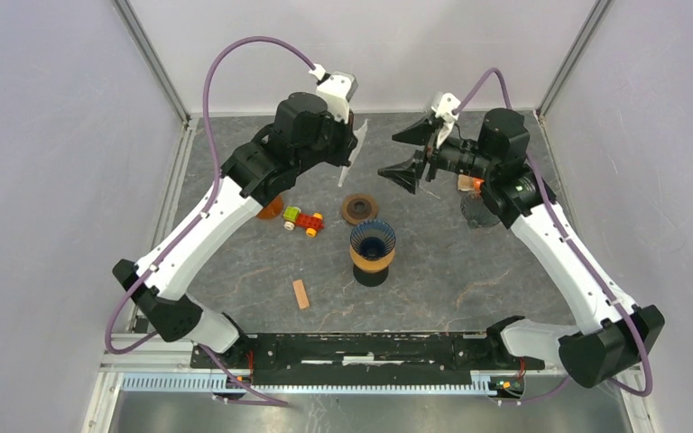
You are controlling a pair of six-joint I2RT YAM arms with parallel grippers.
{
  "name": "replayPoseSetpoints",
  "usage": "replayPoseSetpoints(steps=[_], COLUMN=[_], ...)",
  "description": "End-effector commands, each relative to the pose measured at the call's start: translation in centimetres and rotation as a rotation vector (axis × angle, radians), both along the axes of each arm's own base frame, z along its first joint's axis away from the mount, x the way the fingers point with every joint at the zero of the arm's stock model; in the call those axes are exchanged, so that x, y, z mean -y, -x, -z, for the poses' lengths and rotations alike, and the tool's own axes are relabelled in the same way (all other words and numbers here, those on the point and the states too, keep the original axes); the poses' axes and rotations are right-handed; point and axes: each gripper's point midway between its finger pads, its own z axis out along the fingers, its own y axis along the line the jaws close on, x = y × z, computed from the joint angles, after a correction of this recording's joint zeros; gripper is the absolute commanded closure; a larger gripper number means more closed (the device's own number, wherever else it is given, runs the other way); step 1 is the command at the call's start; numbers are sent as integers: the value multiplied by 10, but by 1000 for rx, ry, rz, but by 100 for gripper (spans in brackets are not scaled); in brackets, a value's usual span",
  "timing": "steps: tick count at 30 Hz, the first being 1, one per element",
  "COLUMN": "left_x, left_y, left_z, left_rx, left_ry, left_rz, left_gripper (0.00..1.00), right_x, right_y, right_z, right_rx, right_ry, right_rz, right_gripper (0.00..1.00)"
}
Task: Place the coffee filter in the dripper
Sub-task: Pick up the coffee filter from the coffee filter holder.
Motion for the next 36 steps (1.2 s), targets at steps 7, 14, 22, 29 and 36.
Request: replayPoseSetpoints(steps=[7, 14, 22, 29, 36], left_x=[6, 5, 12, 15, 16], left_y=[-38, -34, -29, -25, -22], left_z=[-4, -5, -6, -4, -2], left_rx=[-159, -195, -217, -234, -232], left_ry=[313, 368, 387, 394, 389], left_rz=[-368, -405, -384, -362, -341], left_gripper=[98, 98, 98, 98, 98], right_x=[-16, -21, -29, -29, -25], right_y=[-35, -44, -48, -53, -50], right_z=[10, 25, 30, 32, 27], right_rx=[-164, -195, -205, -204, -177], right_ry=[-62, -44, -33, -20, -21], right_rz=[189, 222, 228, 243, 247], right_gripper=[13, 15, 16, 22, 24])
